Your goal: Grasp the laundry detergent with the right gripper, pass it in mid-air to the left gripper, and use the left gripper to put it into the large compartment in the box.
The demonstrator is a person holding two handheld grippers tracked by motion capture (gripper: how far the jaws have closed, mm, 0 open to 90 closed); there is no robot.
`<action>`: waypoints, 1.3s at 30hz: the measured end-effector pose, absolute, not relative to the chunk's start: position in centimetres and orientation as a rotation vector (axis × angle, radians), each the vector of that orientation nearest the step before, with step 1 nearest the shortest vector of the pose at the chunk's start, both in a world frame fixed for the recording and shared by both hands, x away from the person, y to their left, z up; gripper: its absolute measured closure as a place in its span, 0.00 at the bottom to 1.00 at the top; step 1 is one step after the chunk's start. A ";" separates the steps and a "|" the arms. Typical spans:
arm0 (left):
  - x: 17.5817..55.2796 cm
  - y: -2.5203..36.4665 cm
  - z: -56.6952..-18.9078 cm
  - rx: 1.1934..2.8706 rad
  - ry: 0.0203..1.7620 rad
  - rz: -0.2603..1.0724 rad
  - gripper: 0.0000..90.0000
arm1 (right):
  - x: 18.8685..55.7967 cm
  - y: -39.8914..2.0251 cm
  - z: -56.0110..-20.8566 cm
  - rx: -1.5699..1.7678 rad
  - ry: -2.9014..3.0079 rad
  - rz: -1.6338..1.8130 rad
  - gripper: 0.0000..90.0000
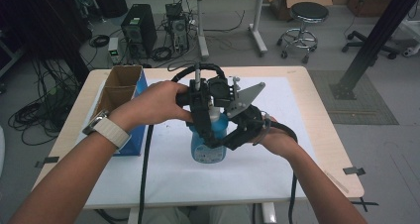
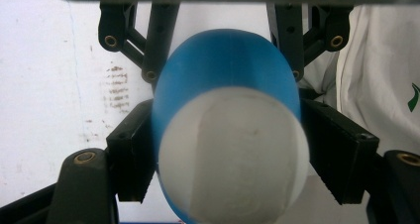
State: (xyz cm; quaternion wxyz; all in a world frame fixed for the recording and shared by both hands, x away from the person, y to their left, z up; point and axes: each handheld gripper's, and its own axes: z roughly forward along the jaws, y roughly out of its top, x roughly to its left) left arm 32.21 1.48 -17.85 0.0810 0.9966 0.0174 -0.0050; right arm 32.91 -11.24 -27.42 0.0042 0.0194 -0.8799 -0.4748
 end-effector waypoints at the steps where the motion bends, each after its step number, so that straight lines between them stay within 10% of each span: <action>1: 32.2 1.5 -17.8 2.979 0.051 -0.015 0.32 | 32.9 -11.2 -27.4 0.063 -2.758 -1.487 0.49; 39: 31.7 1.6 -18.0 2.973 0.026 0.055 0.42 | 32.5 -11.0 -27.4 0.093 -2.784 -1.476 0.48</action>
